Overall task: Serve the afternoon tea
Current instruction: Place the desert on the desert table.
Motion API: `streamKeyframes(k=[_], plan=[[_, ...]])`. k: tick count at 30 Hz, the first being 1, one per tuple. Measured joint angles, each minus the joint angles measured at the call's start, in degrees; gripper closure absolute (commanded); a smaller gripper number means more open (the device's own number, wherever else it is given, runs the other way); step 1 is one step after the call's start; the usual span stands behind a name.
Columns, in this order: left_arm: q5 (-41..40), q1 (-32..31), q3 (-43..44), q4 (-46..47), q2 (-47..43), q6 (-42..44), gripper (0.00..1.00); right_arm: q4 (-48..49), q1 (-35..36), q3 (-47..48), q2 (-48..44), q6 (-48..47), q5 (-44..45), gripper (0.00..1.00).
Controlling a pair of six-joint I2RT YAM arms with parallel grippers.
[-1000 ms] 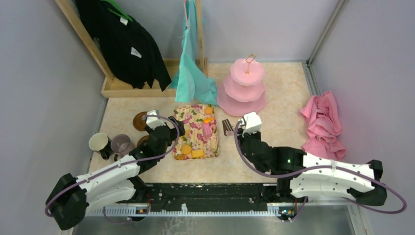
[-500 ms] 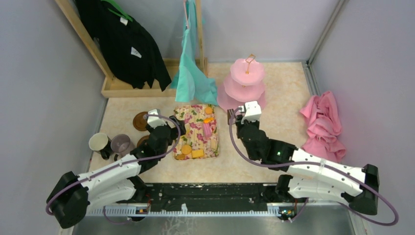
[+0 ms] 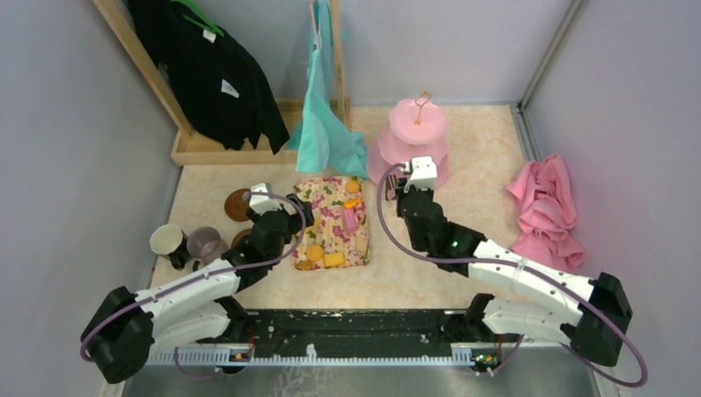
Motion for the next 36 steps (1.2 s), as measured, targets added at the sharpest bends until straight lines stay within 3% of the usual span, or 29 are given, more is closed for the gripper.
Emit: streamKeyframes(k=[14, 36], plan=[[2.0, 2.4, 0.0, 3.1, 3.8, 0.3, 0.01, 11.3, -5.6, -4.9, 5.2, -2.4, -2.3, 1.0], [4.0, 3.6, 0.0, 6.0, 7.8, 0.9, 0.01, 26.1, -5.9, -10.6, 3.3, -6.2, -1.0, 1.0]])
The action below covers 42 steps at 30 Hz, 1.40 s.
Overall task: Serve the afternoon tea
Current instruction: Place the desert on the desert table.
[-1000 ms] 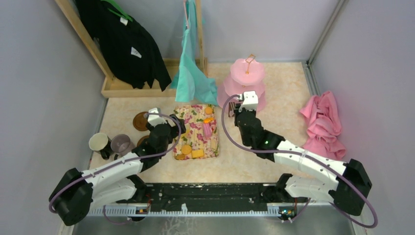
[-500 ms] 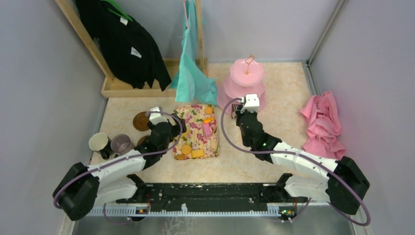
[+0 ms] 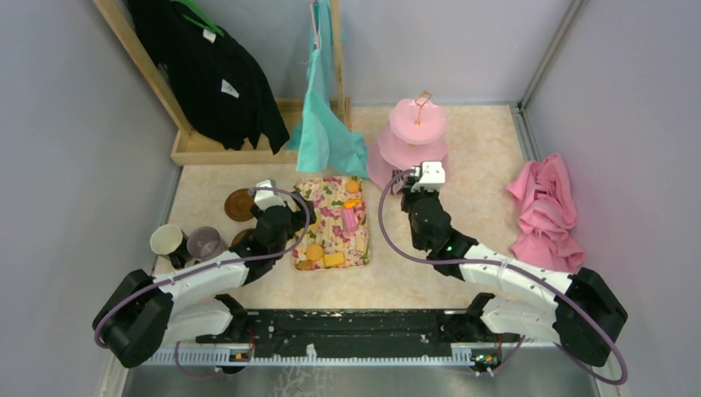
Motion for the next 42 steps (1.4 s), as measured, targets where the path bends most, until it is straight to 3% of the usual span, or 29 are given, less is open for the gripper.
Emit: streamKeyframes(k=[5, 13, 20, 31, 37, 42], plan=[[0.5, 0.3, 0.0, 1.2, 0.9, 0.0, 0.01, 6.6, 0.0, -2.3, 2.5, -2.0, 1.0, 1.0], [0.9, 0.6, -0.2, 3.3, 1.4, 0.4, 0.01, 24.8, 0.0, -8.3, 11.2, -7.7, 4.1, 1.0], [1.0, 0.8, -0.7, 4.2, 1.4, 0.5, 0.01, 32.9, 0.0, -9.0, 15.1, -9.9, 5.8, 1.0], [1.2, 1.0, -1.7, 4.4, 1.3, 0.4, 0.01, 31.6, 0.0, -8.7, 19.6, -6.8, 6.0, 0.89], [1.2, 1.2, -2.3, 4.3, 0.8, 0.4, 0.01, 28.7, 0.0, -8.1, 20.7, -3.8, 6.0, 0.88], [1.3, 1.4, -2.3, 4.4, 0.5, 0.4, 0.01, 27.0, 0.0, -8.1, 20.7, -2.1, 6.0, 0.78]])
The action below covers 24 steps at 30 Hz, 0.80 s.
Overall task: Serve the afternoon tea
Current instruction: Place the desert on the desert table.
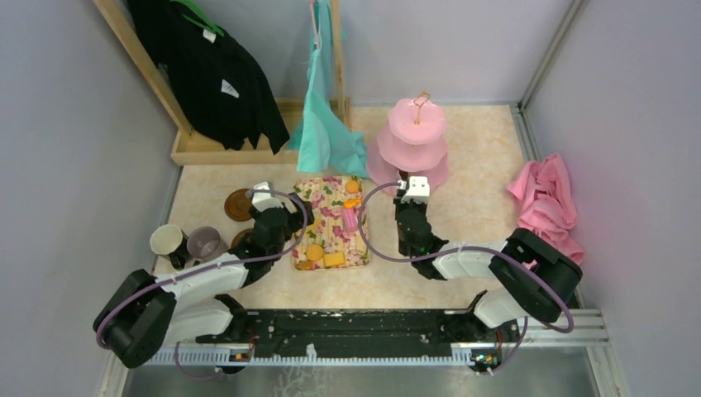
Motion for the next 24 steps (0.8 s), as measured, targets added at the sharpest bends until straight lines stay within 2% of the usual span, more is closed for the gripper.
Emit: streamKeyframes(k=[14, 24], plan=[[0.0, 0.1, 0.0, -0.3, -0.7, -0.3, 0.01, -5.2, 0.0, 0.8, 0.0, 2.8, -0.3, 0.69], [0.3, 0.1, -0.3, -1.6, -2.8, -0.5, 0.01, -9.4, 0.0, 0.8, -1.8, 4.8, -1.2, 0.69]])
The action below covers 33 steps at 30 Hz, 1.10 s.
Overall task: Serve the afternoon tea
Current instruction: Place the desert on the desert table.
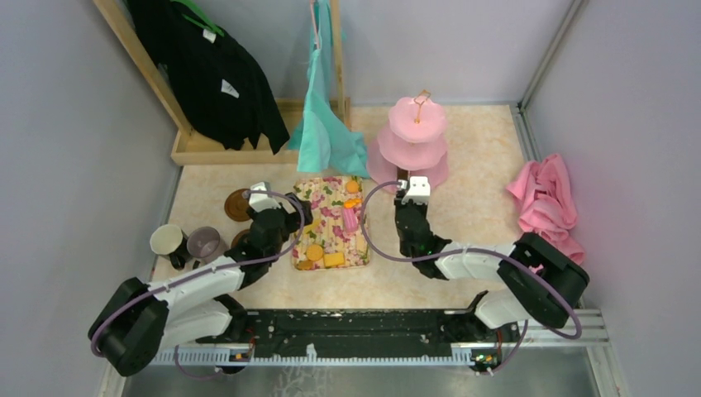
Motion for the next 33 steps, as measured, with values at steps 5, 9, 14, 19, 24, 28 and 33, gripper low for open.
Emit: streamKeyframes(k=[5, 9, 14, 19, 24, 28, 33], plan=[[0.1, 0.0, 0.0, -1.0, -2.0, -0.4, 0.01, -1.2, 0.5, 0.0, -2.4, 0.5, 0.0, 0.69], [0.2, 0.0, -0.1, -2.4, -3.3, -1.1, 0.01, -2.2, 1.5, 0.0, -3.3, 0.5, 0.2, 0.72], [0.3, 0.0, -0.2, -4.4, -5.0, -1.7, 0.01, -4.1, 3.7, -0.1, -4.7, 0.3, 1.9, 0.75], [0.4, 0.0, -0.6, -6.5, -7.2, -2.4, 0.01, -5.0, 7.2, -0.7, -7.9, -0.8, 4.5, 0.77], [0.4, 0.0, -0.9, -8.5, -10.0, -2.8, 0.01, -5.7, 10.3, -2.8, -12.9, -1.6, 6.5, 0.8], [0.7, 0.0, -1.3, -10.0, -12.0, -3.0, 0.01, -5.4, 14.1, -4.3, -14.8, -2.1, 8.1, 0.81], [1.2, 0.0, -1.6, -11.6, -13.2, -3.4, 0.01, -5.5, 18.5, -7.0, -14.9, -1.0, 9.5, 0.81]])
